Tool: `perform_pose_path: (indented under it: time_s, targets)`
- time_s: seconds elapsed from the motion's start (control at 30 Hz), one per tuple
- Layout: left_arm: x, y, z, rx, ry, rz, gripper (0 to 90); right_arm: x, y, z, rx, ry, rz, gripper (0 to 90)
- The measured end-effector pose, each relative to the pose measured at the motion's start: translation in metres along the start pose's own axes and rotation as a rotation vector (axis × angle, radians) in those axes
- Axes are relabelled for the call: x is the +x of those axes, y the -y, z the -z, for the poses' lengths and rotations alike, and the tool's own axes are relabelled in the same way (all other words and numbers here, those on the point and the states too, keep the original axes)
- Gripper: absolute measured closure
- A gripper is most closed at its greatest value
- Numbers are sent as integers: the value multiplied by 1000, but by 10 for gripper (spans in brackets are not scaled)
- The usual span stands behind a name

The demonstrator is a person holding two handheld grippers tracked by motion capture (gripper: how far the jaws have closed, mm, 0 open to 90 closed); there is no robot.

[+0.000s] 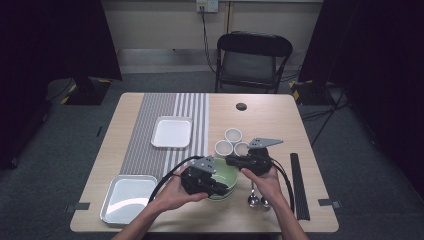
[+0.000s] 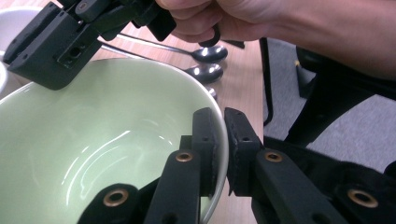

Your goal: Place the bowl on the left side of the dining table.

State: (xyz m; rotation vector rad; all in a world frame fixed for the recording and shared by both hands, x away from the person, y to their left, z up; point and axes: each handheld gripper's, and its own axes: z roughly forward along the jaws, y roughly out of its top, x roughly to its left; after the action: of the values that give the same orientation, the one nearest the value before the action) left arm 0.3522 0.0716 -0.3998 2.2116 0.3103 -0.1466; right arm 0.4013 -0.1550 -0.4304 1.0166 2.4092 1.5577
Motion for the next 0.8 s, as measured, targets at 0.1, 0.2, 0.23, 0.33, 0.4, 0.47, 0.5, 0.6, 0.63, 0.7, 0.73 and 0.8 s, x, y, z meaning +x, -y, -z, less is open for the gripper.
perform_pose_path:
  time_s: [0.1, 0.2, 0.23, 0.33, 0.4, 0.47, 0.5, 0.6, 0.63, 0.7, 0.73, 0.8]
  targets:
    - [0, 0, 0, -21, 6, 2, 848, -1, 1, -2, 6, 10, 2, 878]
    - [2, 1, 0, -38, 20, 21, 847, 0, 1, -3, 7, 12, 0, 880]
    - [3, 0, 1, -37, 26, 23, 848, 0, 1, -3, 8, 14, 1, 879]
    - [5, -2, 2, -42, 35, 35, 849, -1, 2, -5, 8, 14, -4, 878]
    - [7, -2, 3, -32, 49, 52, 847, -2, 4, -5, 4, 5, -17, 876]
    - [6, -2, 4, -19, 30, 41, 837, -3, 6, -7, -1, -1, -23, 870]
    - [6, -2, 4, 5, 10, 38, 782, -3, 7, -8, 0, -7, -29, 867]
    - [4, 0, -1, 65, -34, 21, 700, -3, 6, -8, 7, -4, -20, 866]
    - [3, -1, -1, 96, -39, 25, 680, -2, 6, -8, 7, -2, -18, 866]
    - [3, -2, -2, 96, -43, 28, 674, -2, 6, -8, 7, -1, -15, 865]
    - [3, -2, -3, 83, -34, 29, 697, -2, 6, -8, 7, 1, -12, 865]
    - [1, -4, -3, 100, -11, -16, 795, -2, 6, -8, 6, 2, -11, 865]
